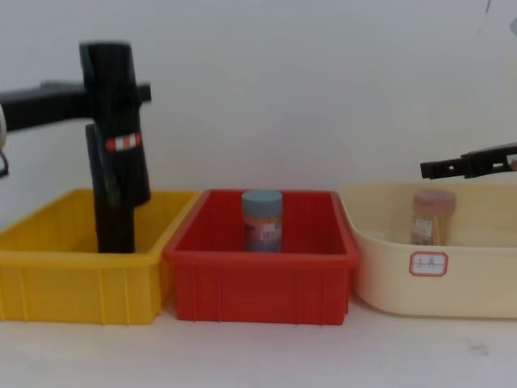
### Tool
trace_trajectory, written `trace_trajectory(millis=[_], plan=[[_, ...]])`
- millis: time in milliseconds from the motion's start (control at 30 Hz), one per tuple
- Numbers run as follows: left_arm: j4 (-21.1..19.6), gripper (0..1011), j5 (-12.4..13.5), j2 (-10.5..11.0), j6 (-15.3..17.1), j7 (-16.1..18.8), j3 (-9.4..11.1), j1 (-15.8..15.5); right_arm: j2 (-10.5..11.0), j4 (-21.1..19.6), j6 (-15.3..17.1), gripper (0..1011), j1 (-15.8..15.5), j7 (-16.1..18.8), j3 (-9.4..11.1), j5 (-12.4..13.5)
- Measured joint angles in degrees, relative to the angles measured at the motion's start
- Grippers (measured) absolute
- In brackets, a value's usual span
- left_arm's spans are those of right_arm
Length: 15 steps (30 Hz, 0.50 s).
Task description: Pick up the garbage bag with the one hand and transfer it to the other hand.
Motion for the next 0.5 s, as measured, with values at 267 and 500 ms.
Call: trace_trajectory(millis=[267, 500], plan=[[-3.13, 435, -1.56, 0.7, -1.61, -2.85, -0.09, -1.53, 0.01, -0.02, -0.08, 1000, -0.04, 0.01, 0.05, 0.0], [-2.75, 435, -2.5, 0.84, -3.52, -6.06, 0.72, -3.38, 0.61, -2.06, -1.93, 999, -1.02, 1.31, 0.58, 0.27]])
